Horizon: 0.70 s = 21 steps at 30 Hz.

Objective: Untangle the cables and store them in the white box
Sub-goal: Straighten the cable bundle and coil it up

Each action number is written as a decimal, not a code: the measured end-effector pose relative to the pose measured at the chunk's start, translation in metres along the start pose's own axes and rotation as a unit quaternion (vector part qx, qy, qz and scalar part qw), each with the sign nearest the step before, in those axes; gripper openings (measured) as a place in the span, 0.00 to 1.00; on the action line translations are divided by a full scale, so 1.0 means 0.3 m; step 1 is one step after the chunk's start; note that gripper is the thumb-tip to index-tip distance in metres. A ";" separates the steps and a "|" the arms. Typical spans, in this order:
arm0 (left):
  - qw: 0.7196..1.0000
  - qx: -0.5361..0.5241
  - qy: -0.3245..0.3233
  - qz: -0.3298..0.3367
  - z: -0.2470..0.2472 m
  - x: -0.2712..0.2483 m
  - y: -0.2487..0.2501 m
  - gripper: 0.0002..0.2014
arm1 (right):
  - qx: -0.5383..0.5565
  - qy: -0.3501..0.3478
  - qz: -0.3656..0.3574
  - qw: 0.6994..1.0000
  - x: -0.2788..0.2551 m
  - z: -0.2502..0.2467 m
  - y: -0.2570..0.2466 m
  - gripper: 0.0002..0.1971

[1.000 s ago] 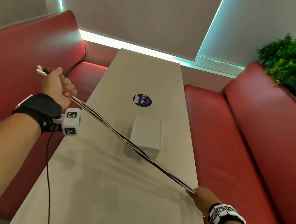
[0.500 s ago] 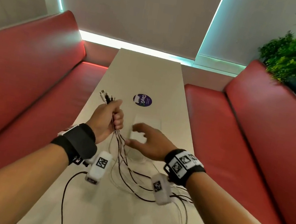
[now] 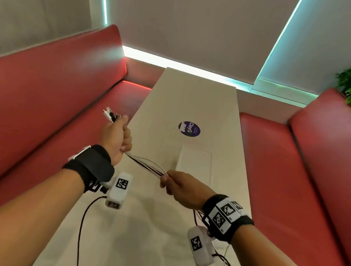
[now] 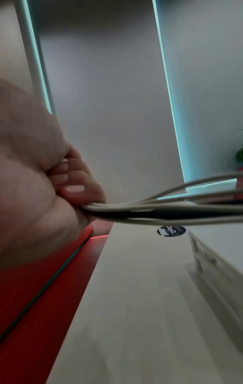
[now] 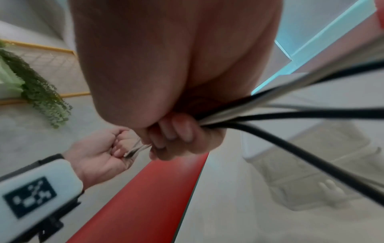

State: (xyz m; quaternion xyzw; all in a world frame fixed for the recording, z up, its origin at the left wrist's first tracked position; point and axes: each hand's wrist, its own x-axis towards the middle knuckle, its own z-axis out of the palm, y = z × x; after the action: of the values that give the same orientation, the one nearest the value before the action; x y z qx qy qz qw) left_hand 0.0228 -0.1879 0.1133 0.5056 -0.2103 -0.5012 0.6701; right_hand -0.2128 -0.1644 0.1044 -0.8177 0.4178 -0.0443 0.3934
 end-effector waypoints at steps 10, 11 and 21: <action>0.991 0.133 -0.018 -0.013 -0.069 0.017 -0.073 0.21 | -0.088 -0.061 0.038 0.994 -0.044 -0.108 0.005 0.16; 0.987 0.156 -0.030 -0.018 -0.071 0.012 -0.088 0.21 | -0.090 -0.058 0.034 0.994 -0.044 -0.123 0.002 0.14; 0.898 0.373 -0.229 -0.047 -0.021 -0.063 -0.195 0.23 | -0.191 -0.031 -0.015 0.981 -0.003 -0.181 -0.089 0.15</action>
State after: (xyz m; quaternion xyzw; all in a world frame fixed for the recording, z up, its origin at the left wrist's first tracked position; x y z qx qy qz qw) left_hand -0.0069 -0.1674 0.0631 0.5990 -0.5056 -0.5188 0.3412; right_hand -0.2180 -0.1875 0.1600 -0.8850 0.3935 0.0558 0.2425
